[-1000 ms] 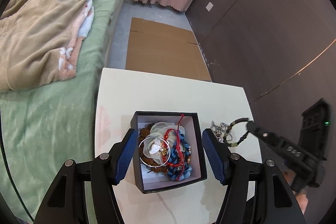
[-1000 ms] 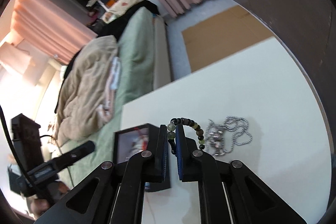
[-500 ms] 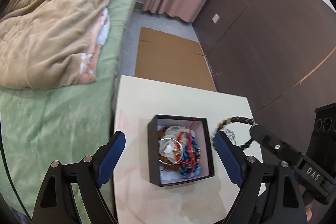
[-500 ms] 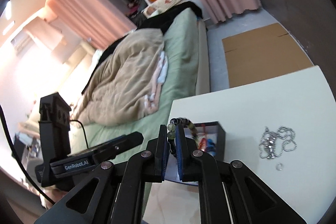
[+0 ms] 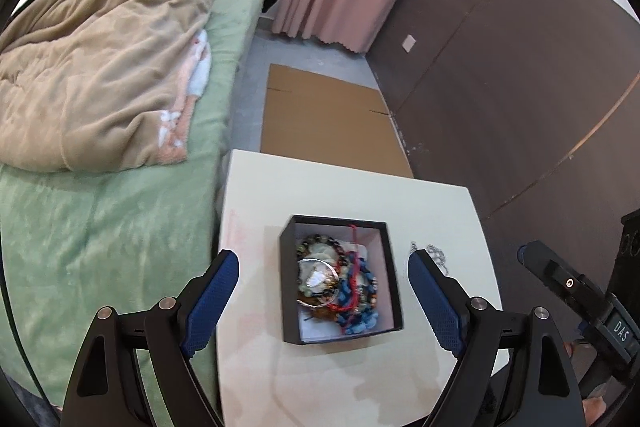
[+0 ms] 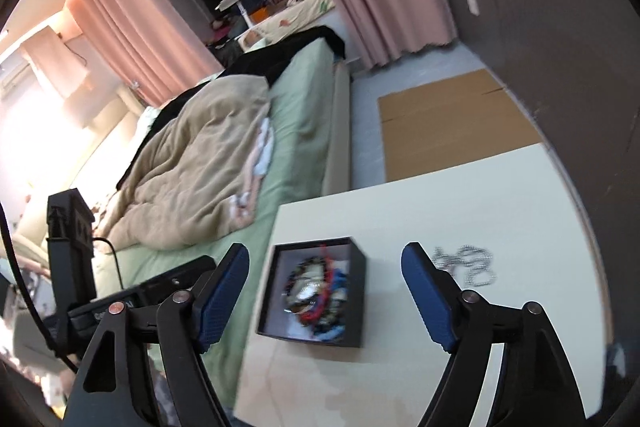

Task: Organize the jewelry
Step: 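Grasp the green and black beaded bracelet with the right tool and drop it into the box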

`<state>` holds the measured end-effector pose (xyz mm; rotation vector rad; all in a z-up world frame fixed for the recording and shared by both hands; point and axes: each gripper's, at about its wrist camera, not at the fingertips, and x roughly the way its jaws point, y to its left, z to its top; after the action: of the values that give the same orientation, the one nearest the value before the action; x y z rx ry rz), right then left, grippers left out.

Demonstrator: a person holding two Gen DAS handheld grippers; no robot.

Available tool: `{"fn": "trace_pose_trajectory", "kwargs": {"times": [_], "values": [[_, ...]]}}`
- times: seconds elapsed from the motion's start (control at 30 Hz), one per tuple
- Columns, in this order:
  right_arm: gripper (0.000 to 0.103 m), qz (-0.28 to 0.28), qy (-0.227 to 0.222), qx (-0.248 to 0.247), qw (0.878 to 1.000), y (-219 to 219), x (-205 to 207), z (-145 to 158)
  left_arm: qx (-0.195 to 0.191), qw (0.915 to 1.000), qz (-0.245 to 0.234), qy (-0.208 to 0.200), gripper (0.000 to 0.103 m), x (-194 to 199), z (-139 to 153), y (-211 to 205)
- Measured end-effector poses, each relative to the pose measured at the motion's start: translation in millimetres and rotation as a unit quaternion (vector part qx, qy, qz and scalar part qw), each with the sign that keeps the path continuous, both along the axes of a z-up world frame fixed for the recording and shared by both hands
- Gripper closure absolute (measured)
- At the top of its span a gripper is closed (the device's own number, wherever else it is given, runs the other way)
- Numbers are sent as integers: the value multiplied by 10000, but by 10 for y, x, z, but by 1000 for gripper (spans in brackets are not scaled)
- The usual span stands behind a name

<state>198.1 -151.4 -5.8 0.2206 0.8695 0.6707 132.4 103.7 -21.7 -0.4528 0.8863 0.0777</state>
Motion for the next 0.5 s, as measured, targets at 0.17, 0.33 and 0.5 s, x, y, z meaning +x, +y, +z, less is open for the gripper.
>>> {"fn": "trace_pose_trajectory", "kwargs": {"times": [0.17,0.33,0.5], "values": [[24,-269,-16,-113,9996,-322,-6,-35,284,9991,-271,-135,16,5,35,-290],[24,-630,176,-329,9973,-618,69,-131,188,9981,-586,-85,16,86,-24,-550],[24,-743,372,-336,9960,-805,113,-227,247,9966,-789,-62,16,173,-39,-800]]}}
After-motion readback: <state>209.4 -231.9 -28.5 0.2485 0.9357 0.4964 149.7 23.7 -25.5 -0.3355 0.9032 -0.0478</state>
